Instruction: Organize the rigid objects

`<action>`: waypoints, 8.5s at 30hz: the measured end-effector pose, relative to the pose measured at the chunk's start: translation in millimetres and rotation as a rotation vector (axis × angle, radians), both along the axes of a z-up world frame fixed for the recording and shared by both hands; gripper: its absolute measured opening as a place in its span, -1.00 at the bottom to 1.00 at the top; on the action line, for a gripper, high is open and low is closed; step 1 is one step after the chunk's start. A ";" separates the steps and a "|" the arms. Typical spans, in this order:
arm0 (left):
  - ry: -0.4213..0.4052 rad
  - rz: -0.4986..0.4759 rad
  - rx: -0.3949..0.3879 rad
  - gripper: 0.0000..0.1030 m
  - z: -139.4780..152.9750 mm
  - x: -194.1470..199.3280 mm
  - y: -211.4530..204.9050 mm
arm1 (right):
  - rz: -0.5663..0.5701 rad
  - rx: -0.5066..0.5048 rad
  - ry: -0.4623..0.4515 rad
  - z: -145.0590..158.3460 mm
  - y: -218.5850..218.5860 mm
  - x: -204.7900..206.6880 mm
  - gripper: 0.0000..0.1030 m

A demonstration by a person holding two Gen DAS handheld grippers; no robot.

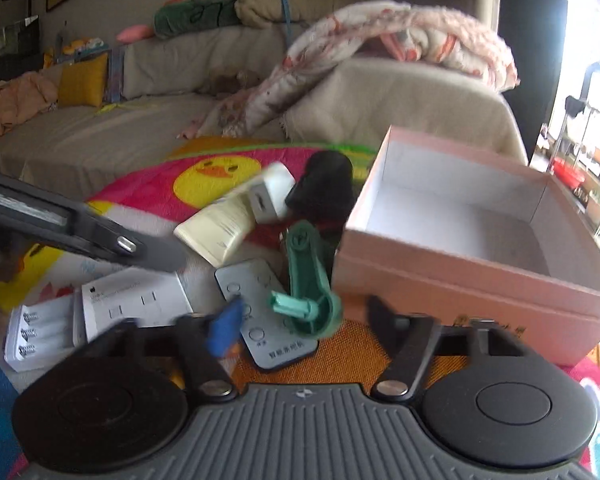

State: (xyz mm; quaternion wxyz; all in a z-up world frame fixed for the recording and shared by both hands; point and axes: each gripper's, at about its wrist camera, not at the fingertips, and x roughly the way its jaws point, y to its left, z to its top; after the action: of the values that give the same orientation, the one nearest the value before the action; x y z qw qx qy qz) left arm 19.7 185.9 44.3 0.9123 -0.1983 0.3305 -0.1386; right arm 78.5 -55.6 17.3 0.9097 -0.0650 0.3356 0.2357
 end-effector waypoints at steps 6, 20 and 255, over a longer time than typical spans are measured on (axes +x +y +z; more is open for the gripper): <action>0.023 0.028 0.156 -0.20 -11.4 -56.5 4.8 | -0.026 0.026 0.039 2.7 -48.6 -7.7 -0.76; -0.048 -0.263 0.210 -0.17 -22.0 -83.3 -84.5 | 0.173 0.081 -0.026 31.9 -45.2 -64.7 0.45; -0.073 -0.184 0.287 -0.31 -1.6 -81.5 -130.3 | -0.073 -0.076 0.054 3.0 -166.7 -119.6 0.91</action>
State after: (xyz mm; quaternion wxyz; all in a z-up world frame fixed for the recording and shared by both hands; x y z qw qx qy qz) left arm -61.9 55.6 42.7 0.9260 -0.0296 0.3305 -0.1801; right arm -41.0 -222.3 20.3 0.9052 -0.0811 0.3707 0.1912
